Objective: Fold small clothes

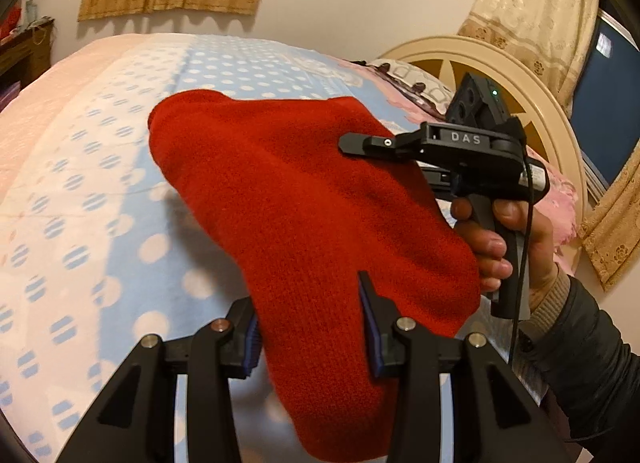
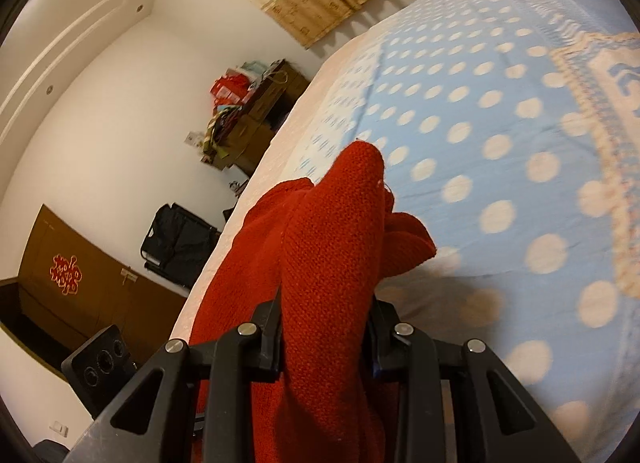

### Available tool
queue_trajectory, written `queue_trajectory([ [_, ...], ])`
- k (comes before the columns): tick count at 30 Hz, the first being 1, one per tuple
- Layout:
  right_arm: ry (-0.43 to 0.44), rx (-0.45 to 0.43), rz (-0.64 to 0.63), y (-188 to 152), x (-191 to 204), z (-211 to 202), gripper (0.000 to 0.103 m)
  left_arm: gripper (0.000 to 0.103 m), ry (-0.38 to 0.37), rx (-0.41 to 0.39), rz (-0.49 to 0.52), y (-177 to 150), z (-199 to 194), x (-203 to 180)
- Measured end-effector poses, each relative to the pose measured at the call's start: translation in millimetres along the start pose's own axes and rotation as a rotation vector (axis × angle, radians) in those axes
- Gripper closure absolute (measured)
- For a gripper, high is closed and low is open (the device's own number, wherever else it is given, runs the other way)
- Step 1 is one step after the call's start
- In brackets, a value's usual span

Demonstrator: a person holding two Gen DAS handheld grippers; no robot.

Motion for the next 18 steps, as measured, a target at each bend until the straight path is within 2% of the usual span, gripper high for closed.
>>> queue_trajectory([
  [7, 0.028, 0.020, -0.037, -8, 40, 19, 0.072, 0.062, 0.019, -0.039, -0.025, -11, -29, 14],
  [18, 0.062, 0.043, -0.079, -24, 81, 35, 0.072, 0.062, 0.044, -0.092, -0.062, -29, -62, 25],
])
Point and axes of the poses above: each gripper's, at about its wrist camera, not at the fingertips, and z roughly the way its jaws point, x to its left, y to its top, the point moved 5 cm from there along z, roughly the way its jaws point, and after that the axes turned 13 degrees about -y, right-handed, at the moved point
